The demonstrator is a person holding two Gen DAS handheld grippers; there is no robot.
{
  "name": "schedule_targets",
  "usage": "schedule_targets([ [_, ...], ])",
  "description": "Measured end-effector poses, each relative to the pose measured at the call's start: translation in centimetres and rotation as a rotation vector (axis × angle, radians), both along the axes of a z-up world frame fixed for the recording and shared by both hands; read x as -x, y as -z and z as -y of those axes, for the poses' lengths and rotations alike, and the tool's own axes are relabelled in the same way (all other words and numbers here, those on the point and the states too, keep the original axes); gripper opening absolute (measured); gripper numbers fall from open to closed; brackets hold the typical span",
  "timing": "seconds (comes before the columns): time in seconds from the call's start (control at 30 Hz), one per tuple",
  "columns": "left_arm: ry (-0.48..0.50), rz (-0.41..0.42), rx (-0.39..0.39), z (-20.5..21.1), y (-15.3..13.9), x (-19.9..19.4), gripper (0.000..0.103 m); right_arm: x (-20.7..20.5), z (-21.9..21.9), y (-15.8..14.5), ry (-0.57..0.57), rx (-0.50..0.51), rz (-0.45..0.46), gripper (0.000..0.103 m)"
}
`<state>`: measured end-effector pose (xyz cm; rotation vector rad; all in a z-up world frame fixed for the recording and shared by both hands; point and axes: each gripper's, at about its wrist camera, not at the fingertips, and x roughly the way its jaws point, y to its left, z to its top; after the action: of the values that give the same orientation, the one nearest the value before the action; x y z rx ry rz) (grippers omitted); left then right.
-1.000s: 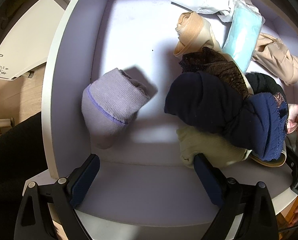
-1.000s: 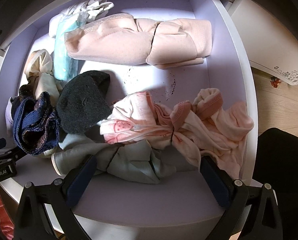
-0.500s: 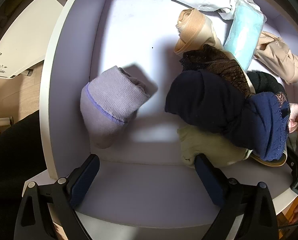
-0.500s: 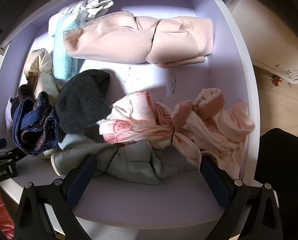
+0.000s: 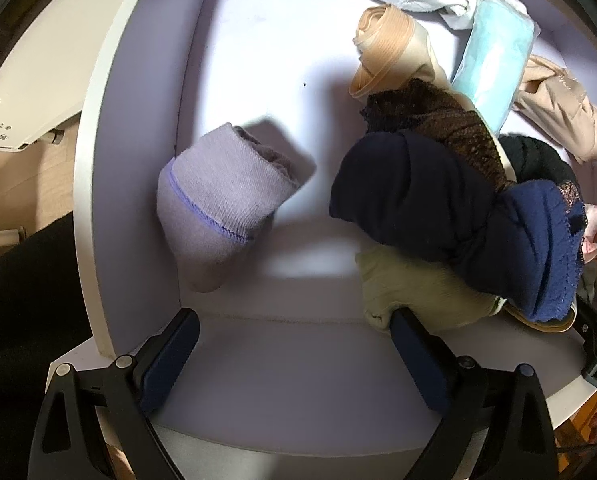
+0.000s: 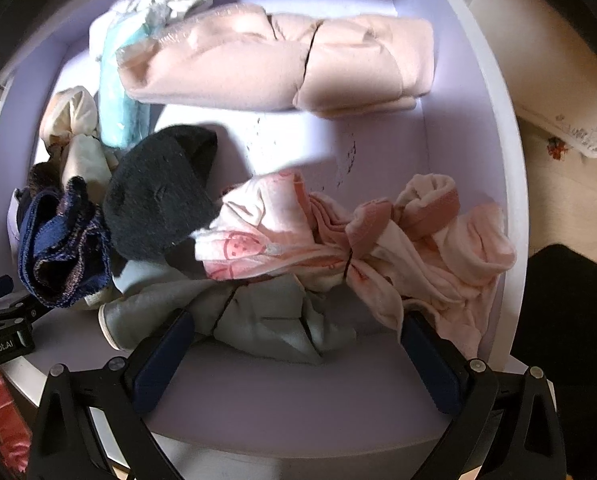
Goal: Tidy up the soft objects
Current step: 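Position both tools inside the cubby above the piled clothes, then grasp the pink rolled garment with the right gripper and lift it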
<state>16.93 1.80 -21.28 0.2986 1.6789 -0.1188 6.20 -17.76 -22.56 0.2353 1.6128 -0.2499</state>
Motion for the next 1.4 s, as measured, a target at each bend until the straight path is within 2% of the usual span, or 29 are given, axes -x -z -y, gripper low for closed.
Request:
schedule_targets([
  [0.3, -0.002, -0.026, -0.032, 0.5, 0.4, 0.3, 0.098, -0.5, 0.5, 0.4, 0.003, -0.055, -0.058, 0.103],
  [0.4, -0.004, -0.048, -0.016, 0.7, 0.4, 0.1, 0.096, -0.6, 0.7, -0.2, -0.034, -0.102, -0.088, 0.103],
  [0.47, -0.004, -0.069, 0.006, 0.8, 0.1, -0.1, 0.094, -1.4, 0.7, -2.0, -0.094, -0.059, -0.017, 0.103],
  [0.53, -0.023, -0.069, 0.061, 1.0, -0.7, -0.1, 0.094, -2.3, 0.9, -3.8, -0.134, -0.026, 0.061, 0.103],
  [0.63, -0.083, -0.039, 0.193, 1.2, -2.6, -0.5, 0.094, -4.0, 1.2, -6.1, -0.196, 0.03, 0.167, 0.103],
  [0.7, -0.114, 0.006, 0.248, 1.2, -3.9, -0.8, 0.094, -5.1, 1.3, -6.8, -0.248, 0.056, 0.196, 0.103],
  [0.83, -0.144, 0.047, 0.267, 0.9, -4.9, -1.2, 0.094, -7.1, 0.7, -7.1, -0.416, 0.137, 0.2, 0.103],
  [0.97, -0.165, 0.013, 0.276, 0.5, -4.1, -1.3, 0.094, -8.5, -0.3, -5.2, -0.595, 0.234, 0.171, 0.096],
  [1.1, -0.149, -0.008, 0.283, 1.5, -3.0, -0.6, 0.094, -9.1, -0.7, -2.6, -0.72, 0.25, 0.112, 0.087],
  [1.23, -0.135, -0.017, 0.281, 2.7, -1.6, 0.3, 0.094, -10.2, -1.2, -0.5, -0.764, 0.236, 0.077, 0.086],
  [1.4, -0.134, -0.036, 0.277, 3.2, -1.5, 0.7, 0.094, -11.0, -1.4, 2.4, -0.794, 0.287, 0.021, 0.086],
])
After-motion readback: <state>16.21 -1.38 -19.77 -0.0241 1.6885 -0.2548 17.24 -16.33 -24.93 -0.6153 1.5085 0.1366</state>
